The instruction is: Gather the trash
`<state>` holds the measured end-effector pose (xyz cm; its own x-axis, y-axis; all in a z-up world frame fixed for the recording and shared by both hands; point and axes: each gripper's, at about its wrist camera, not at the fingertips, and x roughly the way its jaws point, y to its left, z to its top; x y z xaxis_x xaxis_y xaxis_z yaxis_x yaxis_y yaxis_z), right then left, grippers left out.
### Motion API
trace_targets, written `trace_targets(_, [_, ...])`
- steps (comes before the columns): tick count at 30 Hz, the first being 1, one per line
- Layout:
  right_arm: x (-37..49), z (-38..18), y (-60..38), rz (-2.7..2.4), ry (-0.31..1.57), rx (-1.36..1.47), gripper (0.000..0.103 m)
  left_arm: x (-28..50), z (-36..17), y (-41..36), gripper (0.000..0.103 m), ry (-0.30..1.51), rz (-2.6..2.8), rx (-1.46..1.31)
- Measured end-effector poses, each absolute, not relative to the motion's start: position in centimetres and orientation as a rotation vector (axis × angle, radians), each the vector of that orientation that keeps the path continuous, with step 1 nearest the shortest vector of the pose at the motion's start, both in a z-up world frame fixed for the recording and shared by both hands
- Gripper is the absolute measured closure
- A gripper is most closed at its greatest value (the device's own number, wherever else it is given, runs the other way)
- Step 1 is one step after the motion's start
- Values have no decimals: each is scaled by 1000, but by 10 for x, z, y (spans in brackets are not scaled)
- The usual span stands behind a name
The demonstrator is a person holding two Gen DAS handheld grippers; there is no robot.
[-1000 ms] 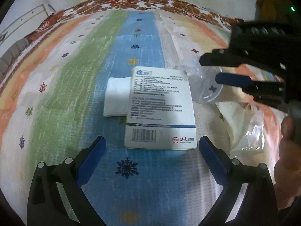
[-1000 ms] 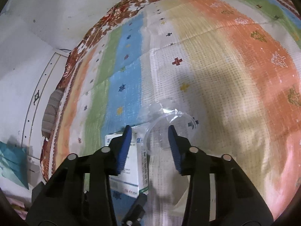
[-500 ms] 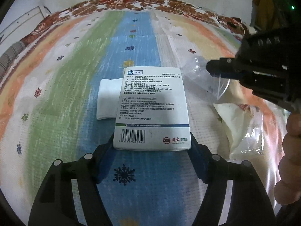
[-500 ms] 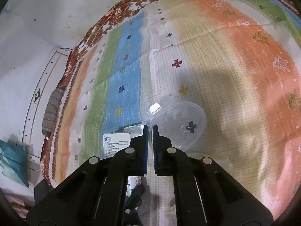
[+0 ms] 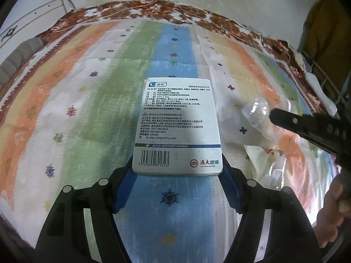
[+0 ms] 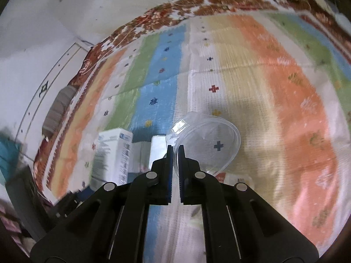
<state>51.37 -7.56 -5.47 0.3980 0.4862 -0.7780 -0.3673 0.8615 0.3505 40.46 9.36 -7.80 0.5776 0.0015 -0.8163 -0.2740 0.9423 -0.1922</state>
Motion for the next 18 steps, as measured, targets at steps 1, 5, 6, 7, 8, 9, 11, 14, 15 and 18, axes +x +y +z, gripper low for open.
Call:
trace_targets(1, [508, -50, -77, 551, 1019, 119, 99, 400, -74, 96, 33, 946, 166, -326])
trace_targets(5, [493, -41, -81, 554, 1005, 95, 99, 388, -62, 105, 33, 953, 183, -380])
trace_targets(6, [488, -39, -81, 553, 997, 75, 99, 385, -58, 107, 33, 954, 189, -394])
trace_targets(7, [482, -37, -80, 554, 988, 42, 99, 380, -51, 108, 33, 951, 177, -412])
trace_targets(8, [476, -35, -79, 556, 982, 22, 99, 377, -46, 108, 33, 944, 167, -419])
trace_targets(9, [469, -32, -78, 558, 974, 3, 99, 373, -41, 107, 33, 937, 160, -420])
trace_targets(11, [460, -28, -78, 568, 964, -19, 99, 365, -30, 104, 33, 918, 144, -418])
trace_targets(14, [441, -17, -77, 587, 936, -57, 99, 353, -21, 105, 33, 915, 139, -431])
trace_targets(15, [434, -13, -76, 596, 926, -63, 99, 349, -19, 105, 33, 921, 142, -440])
trace_targets(18, [416, 0, -79, 598, 878, -66, 99, 336, -15, 108, 33, 931, 143, -471])
